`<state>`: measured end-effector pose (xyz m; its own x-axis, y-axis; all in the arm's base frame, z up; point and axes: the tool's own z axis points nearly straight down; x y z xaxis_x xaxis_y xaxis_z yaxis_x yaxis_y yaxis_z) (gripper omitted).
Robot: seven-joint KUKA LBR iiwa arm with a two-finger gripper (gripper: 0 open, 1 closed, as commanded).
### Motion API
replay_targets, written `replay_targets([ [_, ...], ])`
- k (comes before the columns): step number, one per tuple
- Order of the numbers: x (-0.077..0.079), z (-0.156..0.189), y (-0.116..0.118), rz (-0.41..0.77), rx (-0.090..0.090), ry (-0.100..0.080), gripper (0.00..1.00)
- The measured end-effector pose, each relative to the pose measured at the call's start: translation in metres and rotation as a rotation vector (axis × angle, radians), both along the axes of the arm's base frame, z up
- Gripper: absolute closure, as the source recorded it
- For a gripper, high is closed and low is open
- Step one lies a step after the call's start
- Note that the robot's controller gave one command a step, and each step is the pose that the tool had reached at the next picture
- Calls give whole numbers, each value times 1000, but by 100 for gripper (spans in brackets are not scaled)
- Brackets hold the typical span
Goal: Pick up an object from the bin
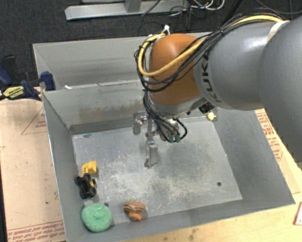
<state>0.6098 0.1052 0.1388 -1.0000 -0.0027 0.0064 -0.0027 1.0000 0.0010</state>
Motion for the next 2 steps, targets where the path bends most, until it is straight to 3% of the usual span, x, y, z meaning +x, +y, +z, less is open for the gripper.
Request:
replay_targets([
  [1,2,5,0,-2,1,-7,0],
  [2,16,-8,39,115,0,-11,0],
])
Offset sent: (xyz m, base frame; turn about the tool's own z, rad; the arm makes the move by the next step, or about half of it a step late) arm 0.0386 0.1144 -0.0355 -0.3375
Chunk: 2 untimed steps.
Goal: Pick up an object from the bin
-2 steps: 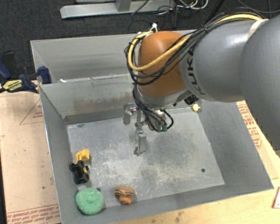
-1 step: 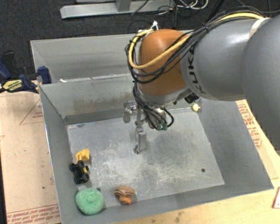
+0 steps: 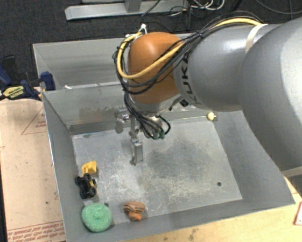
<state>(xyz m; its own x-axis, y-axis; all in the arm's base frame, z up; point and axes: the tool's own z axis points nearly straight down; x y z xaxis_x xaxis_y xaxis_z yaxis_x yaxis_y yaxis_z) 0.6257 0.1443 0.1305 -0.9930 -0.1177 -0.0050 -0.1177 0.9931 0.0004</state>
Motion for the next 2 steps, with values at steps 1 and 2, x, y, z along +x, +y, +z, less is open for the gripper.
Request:
replay_targets([
  [1,-26,-50,13,113,1,0,0],
  [2,-29,-62,54,49,-2,5,0],
])
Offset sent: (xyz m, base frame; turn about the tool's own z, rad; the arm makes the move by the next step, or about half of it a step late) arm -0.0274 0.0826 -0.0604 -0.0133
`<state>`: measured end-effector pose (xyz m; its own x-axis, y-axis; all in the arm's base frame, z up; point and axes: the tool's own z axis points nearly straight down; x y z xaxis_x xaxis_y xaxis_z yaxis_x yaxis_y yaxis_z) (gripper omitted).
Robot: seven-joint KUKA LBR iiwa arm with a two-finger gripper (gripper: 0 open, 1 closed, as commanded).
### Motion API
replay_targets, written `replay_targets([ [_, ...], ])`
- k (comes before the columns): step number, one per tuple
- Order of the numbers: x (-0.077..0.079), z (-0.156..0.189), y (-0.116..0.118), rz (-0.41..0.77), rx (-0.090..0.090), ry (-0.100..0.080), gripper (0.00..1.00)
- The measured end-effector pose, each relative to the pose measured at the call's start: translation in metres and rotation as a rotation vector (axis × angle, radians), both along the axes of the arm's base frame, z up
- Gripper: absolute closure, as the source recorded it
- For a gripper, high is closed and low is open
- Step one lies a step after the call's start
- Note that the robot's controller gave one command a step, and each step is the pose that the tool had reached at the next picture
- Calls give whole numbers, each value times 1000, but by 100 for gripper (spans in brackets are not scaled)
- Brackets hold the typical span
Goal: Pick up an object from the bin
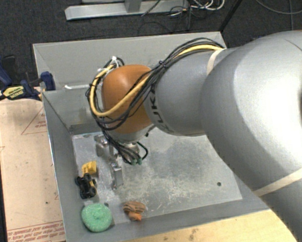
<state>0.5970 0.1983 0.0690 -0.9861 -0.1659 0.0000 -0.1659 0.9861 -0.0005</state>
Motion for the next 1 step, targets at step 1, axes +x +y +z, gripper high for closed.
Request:
replay_targets([
  [1,11,10,30,35,5,-3,0],
])
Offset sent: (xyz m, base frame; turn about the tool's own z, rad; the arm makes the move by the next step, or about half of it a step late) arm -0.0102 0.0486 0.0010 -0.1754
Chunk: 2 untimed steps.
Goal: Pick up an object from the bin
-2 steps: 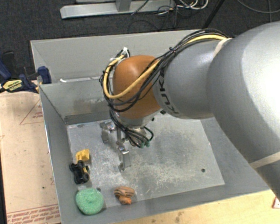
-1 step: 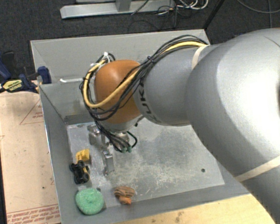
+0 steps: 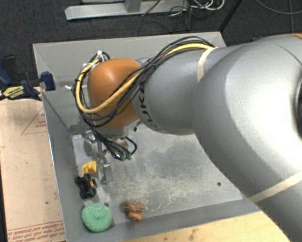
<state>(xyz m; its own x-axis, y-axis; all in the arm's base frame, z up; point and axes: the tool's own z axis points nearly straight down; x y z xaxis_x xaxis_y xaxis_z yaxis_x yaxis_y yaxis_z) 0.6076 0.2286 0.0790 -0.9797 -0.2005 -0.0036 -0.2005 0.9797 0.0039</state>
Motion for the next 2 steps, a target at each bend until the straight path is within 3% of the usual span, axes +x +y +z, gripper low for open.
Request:
replay_targets([
  [1,-7,-3,6,230,-3,-1,0],
  [2,-15,-7,25,383,-2,-4,100],
])
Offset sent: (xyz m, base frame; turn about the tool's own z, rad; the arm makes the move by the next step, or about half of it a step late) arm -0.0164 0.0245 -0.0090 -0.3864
